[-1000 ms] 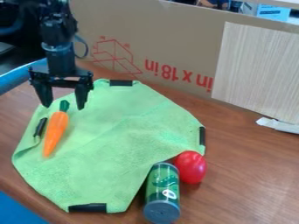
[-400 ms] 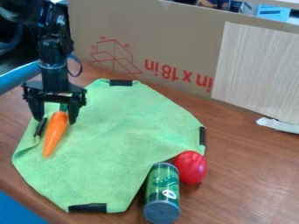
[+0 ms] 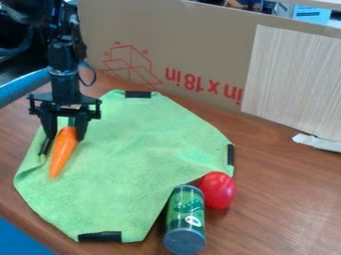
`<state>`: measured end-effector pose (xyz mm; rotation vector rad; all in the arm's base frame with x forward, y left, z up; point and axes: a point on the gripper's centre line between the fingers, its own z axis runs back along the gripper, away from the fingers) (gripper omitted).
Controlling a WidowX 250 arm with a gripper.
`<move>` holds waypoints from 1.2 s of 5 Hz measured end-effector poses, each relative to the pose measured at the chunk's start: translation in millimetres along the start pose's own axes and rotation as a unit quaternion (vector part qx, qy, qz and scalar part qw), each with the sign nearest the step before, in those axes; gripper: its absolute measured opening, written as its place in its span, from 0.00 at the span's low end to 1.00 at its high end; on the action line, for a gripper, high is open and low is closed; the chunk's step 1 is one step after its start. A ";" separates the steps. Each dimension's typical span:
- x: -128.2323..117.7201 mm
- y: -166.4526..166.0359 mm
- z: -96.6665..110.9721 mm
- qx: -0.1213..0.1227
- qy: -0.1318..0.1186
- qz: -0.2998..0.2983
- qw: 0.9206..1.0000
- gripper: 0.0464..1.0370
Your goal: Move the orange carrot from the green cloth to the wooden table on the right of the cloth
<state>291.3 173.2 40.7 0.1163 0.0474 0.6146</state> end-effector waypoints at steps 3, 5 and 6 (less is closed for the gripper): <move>-13.6 -42.0 44.9 -0.058 0.023 0.001 0.998 0.45; -31.2 -105.3 69.4 -0.076 0.028 -0.003 0.997 0.45; -32.6 -152.6 87.6 -0.093 0.018 0.002 0.995 0.45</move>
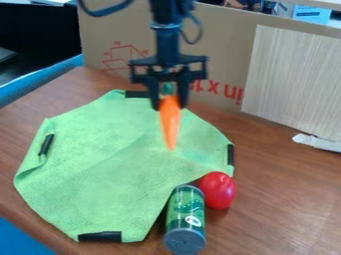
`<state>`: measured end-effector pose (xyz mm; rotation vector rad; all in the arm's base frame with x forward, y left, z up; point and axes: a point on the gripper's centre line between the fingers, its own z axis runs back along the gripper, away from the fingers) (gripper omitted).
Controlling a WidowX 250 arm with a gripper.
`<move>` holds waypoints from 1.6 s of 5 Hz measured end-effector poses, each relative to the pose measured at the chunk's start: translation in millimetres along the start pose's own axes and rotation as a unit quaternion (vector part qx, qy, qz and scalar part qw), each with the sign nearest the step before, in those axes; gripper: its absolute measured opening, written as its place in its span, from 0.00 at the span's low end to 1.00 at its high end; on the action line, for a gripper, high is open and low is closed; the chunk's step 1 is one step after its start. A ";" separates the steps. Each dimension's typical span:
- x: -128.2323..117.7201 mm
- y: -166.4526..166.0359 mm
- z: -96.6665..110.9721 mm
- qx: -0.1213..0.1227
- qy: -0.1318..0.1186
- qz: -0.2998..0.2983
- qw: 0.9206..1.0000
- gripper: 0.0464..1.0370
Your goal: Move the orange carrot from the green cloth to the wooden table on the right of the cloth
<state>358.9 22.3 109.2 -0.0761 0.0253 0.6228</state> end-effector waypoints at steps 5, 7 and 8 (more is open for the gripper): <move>-12.0 -124.5 -57.6 -0.002 -0.001 0.031 1.000 0.45; -12.1 -136.2 -55.9 -0.020 -0.013 0.036 0.999 0.81; -13.2 -136.9 -60.1 -0.015 -0.005 0.036 0.999 0.97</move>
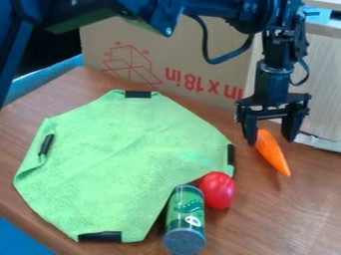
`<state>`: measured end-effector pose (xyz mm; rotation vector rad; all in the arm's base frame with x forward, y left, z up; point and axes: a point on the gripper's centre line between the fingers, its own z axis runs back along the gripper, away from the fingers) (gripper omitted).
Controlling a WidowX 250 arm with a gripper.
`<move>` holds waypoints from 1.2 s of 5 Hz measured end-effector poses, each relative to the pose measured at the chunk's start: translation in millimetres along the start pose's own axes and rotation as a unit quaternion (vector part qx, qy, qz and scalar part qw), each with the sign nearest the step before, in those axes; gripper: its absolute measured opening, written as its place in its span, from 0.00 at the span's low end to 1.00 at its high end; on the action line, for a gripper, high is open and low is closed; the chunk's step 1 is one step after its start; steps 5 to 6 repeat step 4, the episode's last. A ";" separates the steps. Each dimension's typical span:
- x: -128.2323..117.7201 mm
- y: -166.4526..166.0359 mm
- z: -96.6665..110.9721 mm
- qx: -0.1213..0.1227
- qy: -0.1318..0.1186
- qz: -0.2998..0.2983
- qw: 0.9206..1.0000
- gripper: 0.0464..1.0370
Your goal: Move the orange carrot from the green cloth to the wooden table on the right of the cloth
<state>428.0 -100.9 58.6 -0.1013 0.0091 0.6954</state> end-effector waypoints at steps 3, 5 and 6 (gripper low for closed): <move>9.2 6.4 49.6 -0.034 0.013 -0.003 0.999 0.96; 16.4 21.3 108.2 -0.056 -0.017 -0.033 0.998 0.96; 16.4 21.3 108.2 -0.056 -0.017 -0.033 0.998 0.96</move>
